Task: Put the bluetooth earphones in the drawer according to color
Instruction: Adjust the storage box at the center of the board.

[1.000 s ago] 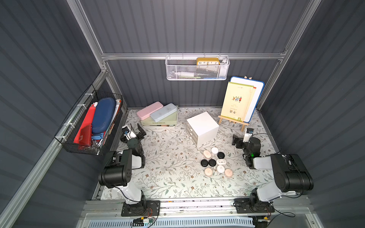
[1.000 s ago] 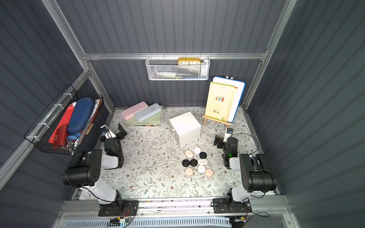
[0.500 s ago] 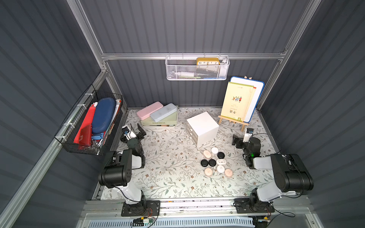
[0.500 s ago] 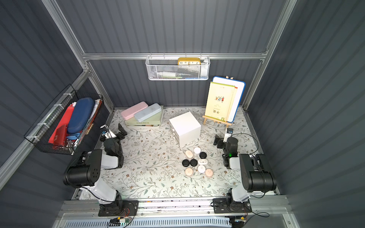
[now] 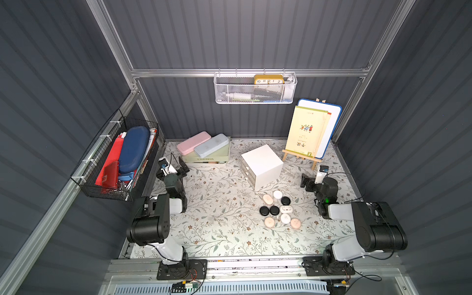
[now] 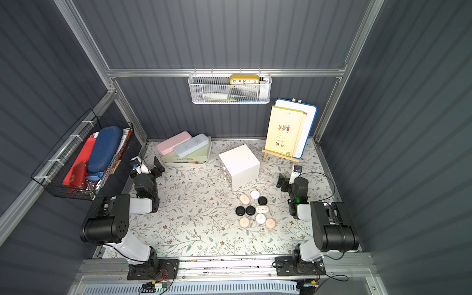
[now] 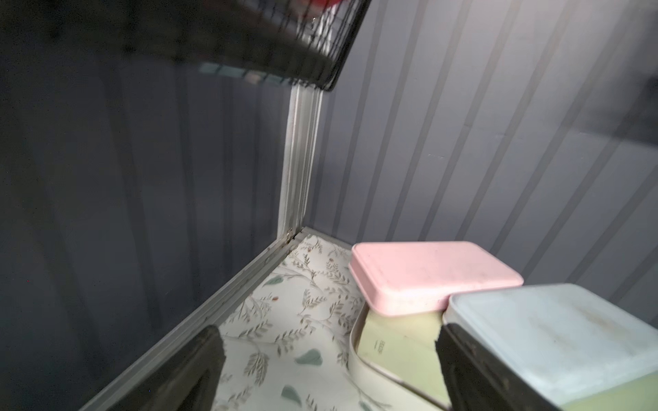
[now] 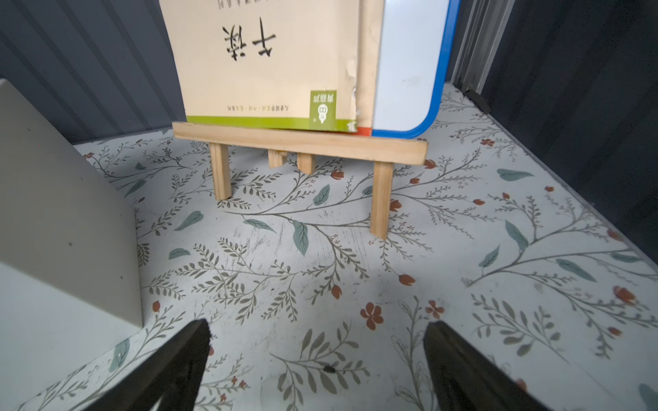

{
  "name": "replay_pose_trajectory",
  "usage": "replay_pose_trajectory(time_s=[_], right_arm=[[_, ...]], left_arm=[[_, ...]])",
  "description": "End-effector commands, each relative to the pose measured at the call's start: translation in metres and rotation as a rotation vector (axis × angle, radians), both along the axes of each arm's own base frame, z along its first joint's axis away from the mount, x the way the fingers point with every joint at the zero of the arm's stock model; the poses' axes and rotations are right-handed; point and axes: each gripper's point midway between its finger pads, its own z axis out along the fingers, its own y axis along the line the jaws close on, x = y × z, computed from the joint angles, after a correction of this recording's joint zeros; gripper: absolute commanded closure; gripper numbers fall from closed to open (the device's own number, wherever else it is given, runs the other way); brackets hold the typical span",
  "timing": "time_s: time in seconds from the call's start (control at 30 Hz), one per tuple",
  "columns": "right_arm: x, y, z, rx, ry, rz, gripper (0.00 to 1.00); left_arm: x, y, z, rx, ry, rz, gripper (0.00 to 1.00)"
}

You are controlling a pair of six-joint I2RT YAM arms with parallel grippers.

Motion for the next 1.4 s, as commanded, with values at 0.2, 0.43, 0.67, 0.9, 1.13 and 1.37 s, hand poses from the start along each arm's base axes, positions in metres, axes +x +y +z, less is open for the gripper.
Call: replay_pose_trajectory(time_s=[0.2, 0.43, 0.67, 0.9, 1.13, 1.37], right_arm=[[-0.013, -0.001, 0.032, 0.086, 0.071, -0.046, 0.05], [-0.025, 0.024, 0.054, 0.181, 0.099, 0.016, 0.08], [-0.031, 0.054, 0.061, 0.289, 0.147, 0.078, 0.11], [-0.032, 0.083, 0.066, 0.31, 0.178, 0.134, 0.12], [-0.026, 0.11, 0.067, 0.369, 0.206, 0.184, 0.12], [-0.015, 0.131, 0.064, 0.438, 0.223, 0.215, 0.13]], left_arm=[[0.014, -0.041, 0.115, 0.086, -0.08, -0.228, 0.03], [0.037, -0.103, 0.159, 0.178, -0.035, -0.482, 0.03], [0.057, -0.186, 0.161, 0.253, 0.038, -0.7, 0.03], [0.066, -0.241, 0.154, 0.271, 0.06, -0.893, 0.03], [0.082, -0.283, 0.117, 0.29, 0.137, -1.015, 0.07], [0.089, -0.323, 0.077, 0.289, 0.217, -1.164, 0.14]])
